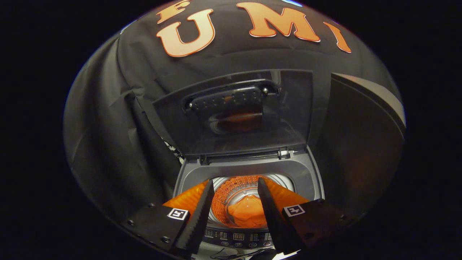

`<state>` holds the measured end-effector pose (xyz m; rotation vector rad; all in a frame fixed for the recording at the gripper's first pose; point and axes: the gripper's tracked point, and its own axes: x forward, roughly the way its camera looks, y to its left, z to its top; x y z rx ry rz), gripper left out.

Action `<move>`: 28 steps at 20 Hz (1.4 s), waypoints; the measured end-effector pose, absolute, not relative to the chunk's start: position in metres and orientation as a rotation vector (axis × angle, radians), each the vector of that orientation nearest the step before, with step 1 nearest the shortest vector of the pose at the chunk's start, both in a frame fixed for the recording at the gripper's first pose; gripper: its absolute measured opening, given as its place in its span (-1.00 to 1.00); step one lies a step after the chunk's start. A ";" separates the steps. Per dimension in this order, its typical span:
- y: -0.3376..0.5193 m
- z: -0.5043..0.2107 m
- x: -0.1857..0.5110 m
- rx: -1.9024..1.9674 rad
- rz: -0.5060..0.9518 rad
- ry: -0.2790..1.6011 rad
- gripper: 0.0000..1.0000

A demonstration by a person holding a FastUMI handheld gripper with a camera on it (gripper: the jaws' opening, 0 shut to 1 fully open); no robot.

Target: Put the clothes into the washing machine and then close the washing machine lid.

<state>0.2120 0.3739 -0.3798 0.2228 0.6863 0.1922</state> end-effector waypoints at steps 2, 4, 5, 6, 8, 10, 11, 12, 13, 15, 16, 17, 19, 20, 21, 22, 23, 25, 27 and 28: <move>0.375 -0.369 0.213 0.219 0.194 0.672 0.66; 0.377 -0.356 0.214 0.219 0.201 0.654 0.75; 0.376 -0.349 0.215 0.218 0.202 0.641 0.75; 0.376 -0.342 0.216 0.213 0.201 0.632 0.79; 0.379 -0.330 0.222 0.206 0.202 0.612 0.89; 0.378 -0.314 0.228 0.200 0.198 0.586 0.96; 0.380 -0.307 0.233 0.201 0.200 0.580 0.97; 0.380 -0.299 0.237 0.200 0.201 0.570 0.97; 0.381 -0.291 0.242 0.196 0.204 0.557 0.97; 0.382 -0.276 0.259 0.180 0.203 0.535 0.97; 0.381 -0.269 0.268 0.170 0.198 0.529 0.97; 0.382 -0.262 0.276 0.166 0.196 0.522 0.97; 0.383 -0.253 0.294 0.156 0.192 0.503 0.97; 0.382 -0.248 0.302 0.149 0.190 0.496 0.97; 0.383 -0.244 0.311 0.142 0.187 0.490 0.97; 0.383 -0.241 0.318 0.133 0.187 0.490 0.97; 0.383 -0.238 0.325 0.128 0.183 0.486 0.97; 0.385 -0.231 0.340 0.131 0.177 0.476 0.98; 0.384 -0.229 0.354 0.123 0.165 0.475 0.98; 0.385 -0.230 0.360 0.122 0.160 0.476 0.97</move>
